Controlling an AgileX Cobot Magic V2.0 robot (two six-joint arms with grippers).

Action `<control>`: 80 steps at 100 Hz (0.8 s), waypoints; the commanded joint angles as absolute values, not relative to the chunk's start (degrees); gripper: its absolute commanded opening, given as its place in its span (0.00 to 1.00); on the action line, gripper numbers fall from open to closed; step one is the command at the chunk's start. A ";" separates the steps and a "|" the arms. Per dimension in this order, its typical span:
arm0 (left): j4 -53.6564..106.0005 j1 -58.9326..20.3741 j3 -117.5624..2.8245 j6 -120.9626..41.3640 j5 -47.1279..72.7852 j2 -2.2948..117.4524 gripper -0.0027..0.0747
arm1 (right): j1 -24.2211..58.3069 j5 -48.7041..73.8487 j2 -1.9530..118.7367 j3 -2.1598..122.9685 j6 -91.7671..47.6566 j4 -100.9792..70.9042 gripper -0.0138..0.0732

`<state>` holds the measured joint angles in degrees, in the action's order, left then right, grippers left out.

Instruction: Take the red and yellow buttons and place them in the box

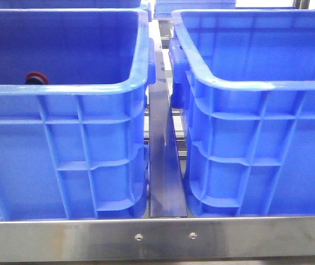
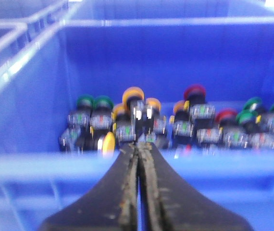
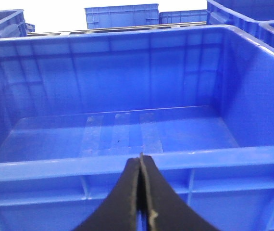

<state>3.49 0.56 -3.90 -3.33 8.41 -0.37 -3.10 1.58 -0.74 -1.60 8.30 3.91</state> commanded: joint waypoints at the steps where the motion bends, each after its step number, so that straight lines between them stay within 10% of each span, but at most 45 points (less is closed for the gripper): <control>1: 3.41 0.57 -8.91 -2.65 5.14 0.20 0.01 | -3.28 -2.38 -1.74 -1.88 8.30 4.69 0.09; 80: 3.41 0.57 -44.01 -2.75 25.88 47.25 0.13 | -3.28 -2.38 -1.74 -1.88 8.30 4.69 0.09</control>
<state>3.36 0.56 -38.74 -3.33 25.80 41.24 -3.10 1.58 -0.74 -1.60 8.30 3.91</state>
